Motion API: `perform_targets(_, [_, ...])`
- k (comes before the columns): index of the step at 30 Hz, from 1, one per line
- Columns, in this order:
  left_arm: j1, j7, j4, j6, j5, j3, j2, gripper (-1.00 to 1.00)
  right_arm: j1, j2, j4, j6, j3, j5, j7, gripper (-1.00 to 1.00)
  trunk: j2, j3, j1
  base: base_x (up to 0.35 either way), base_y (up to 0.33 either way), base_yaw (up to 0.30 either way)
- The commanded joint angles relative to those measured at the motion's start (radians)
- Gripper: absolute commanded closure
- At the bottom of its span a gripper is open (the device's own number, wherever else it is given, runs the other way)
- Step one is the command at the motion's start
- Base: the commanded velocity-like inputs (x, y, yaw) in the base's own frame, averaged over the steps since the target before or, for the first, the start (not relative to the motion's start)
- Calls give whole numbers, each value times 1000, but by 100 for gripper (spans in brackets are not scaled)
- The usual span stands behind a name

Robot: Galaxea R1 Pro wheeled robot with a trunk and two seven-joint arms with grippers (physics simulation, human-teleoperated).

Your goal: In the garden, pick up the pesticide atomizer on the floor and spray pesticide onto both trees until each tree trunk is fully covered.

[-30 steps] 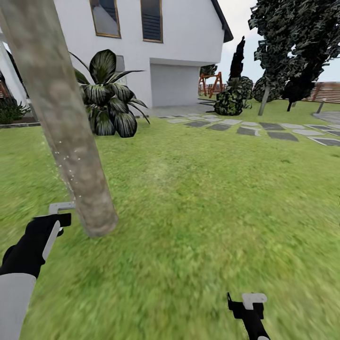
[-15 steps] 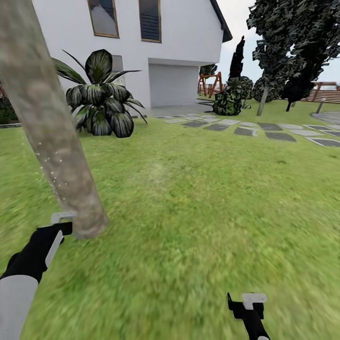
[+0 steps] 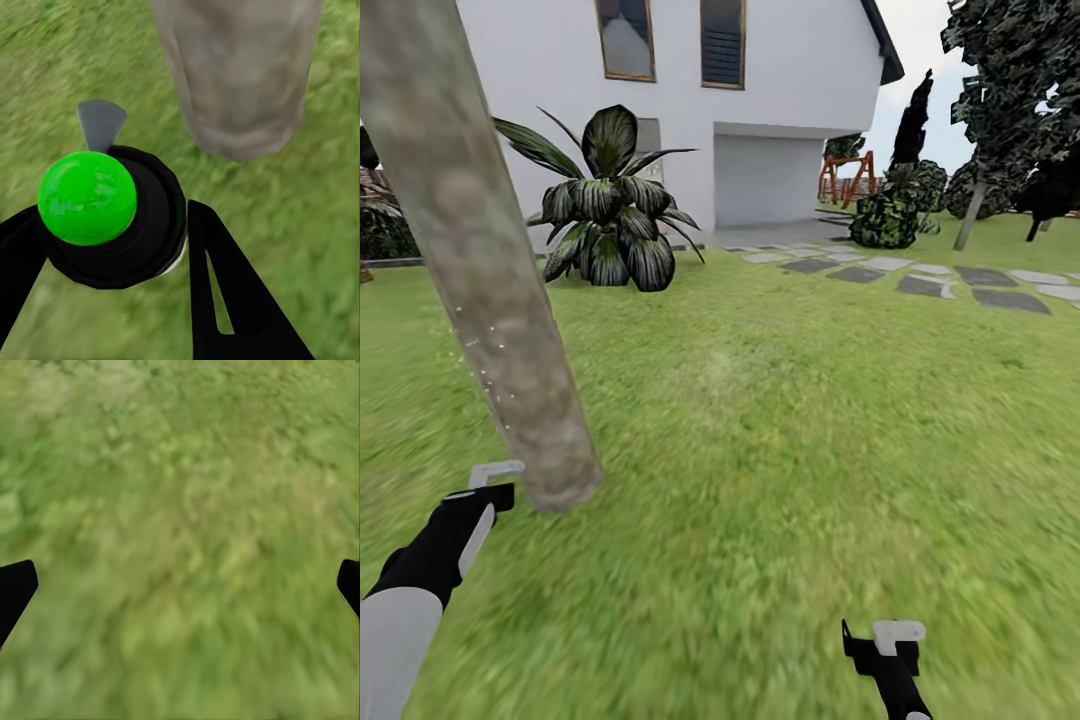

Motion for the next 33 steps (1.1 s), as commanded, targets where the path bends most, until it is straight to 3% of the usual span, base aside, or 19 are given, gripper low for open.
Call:
perform_targets(1, [0,0,0,-1,-2,-1,-1,100,0,0,0,0,0,0,0,-100,0,0,0,300,-109,52])
perform_targets(8, [0,12,1,-3,-4,-4,-2,100,0,-2,1,0,1,2,1,-100,0,0,0,301,-110,8])
perform_targets(13, [4,75,9,-6,-5,-4,-28,100,0,3,2,0,2,3,2,-100,0,0,0,301,-110,0])
perform_targets(18, [56,80,2,-5,-5,0,-24,100,0,5,2,0,2,2,2,-100,0,0,0,171,-56,18])
perform_targets(33, [66,79,2,-6,0,-2,-33,100,0,5,2,0,2,2,2,-100,0,0,0,71,-48,222])
